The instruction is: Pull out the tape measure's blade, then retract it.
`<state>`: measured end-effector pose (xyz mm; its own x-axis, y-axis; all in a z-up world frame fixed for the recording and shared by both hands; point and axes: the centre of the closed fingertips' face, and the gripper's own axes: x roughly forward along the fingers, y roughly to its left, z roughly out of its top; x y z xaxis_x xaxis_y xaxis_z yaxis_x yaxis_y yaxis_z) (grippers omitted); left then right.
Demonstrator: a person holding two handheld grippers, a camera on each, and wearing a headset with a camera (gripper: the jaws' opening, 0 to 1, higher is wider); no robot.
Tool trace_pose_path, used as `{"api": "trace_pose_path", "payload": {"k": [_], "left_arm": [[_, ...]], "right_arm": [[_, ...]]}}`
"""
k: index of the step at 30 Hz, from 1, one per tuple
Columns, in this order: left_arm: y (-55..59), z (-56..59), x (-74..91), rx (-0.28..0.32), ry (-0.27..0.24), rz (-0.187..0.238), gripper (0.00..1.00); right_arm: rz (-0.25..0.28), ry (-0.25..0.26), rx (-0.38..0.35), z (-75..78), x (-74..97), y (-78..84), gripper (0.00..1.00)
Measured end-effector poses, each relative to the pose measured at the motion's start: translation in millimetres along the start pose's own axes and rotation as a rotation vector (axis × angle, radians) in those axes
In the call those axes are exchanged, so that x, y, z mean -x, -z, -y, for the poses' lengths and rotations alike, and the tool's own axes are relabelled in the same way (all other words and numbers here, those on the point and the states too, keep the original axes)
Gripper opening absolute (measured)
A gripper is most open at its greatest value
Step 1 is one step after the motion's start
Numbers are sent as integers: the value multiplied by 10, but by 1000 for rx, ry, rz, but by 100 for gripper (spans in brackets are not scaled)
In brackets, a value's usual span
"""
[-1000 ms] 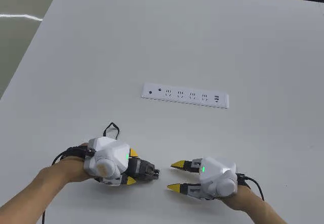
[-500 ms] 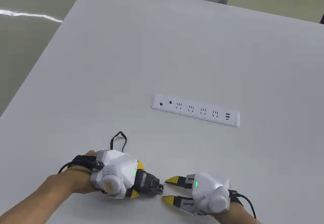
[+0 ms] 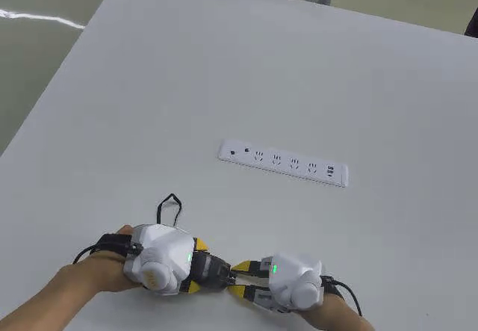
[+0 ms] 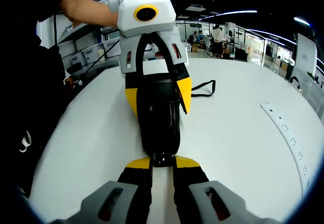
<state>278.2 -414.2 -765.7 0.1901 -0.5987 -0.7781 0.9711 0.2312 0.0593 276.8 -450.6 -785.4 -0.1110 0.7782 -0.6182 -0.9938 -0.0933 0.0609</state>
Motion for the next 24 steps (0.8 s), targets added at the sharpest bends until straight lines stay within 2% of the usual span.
{"api": "trace_pose_path", "payload": {"k": [7,24], "left_arm": [[10,-5,-1,-3,-2,-4,33],[49,-14,22,12,-17,7,32]], "right_arm": [[-36,-6,13,-11,4,2,12],[-60,-37,34,-42,42,-29,11]]}}
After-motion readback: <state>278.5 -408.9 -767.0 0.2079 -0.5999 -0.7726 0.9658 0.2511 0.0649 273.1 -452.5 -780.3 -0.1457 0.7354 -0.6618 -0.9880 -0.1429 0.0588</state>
